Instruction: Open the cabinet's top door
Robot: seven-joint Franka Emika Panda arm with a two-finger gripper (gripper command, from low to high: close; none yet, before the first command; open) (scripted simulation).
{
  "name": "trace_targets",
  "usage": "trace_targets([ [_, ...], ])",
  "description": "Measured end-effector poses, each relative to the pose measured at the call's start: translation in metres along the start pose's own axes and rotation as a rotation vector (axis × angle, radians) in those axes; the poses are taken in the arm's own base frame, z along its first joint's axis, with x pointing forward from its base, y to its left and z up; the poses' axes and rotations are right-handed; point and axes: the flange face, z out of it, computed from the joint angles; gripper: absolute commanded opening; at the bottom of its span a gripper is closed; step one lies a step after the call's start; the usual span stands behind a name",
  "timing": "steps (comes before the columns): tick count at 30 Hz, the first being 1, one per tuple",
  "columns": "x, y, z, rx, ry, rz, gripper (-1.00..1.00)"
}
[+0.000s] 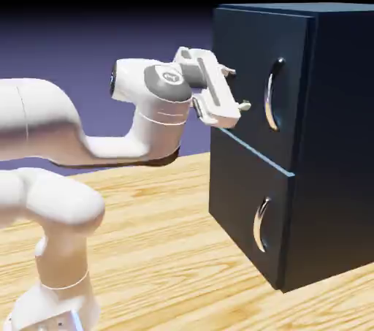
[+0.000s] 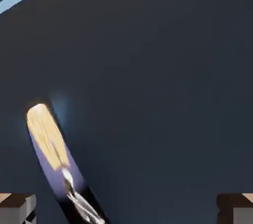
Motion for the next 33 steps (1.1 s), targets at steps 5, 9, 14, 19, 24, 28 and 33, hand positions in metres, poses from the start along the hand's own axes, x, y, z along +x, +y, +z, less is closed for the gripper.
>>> trace_targets([
  [5, -0.011, -0.016, 0.006, -0.067, -0.027, -0.243, 0.0],
  [9, -0.019, -0.032, 0.014, -0.117, -0.058, -0.435, 0.0],
  [14, -0.021, -0.028, 0.043, -0.118, -0.057, -0.436, 0.0],
  [19, -0.02, -0.025, 0.063, -0.117, -0.058, -0.437, -1.0],
  [24, 0.002, -0.024, 0.019, -0.046, -0.17, -0.429, -1.0],
  [28, 0.022, -0.021, -0.013, 0.009, -0.256, -0.421, -1.0],
  [33, 0.048, -0.016, -0.045, 0.069, -0.348, -0.411, -1.0],
])
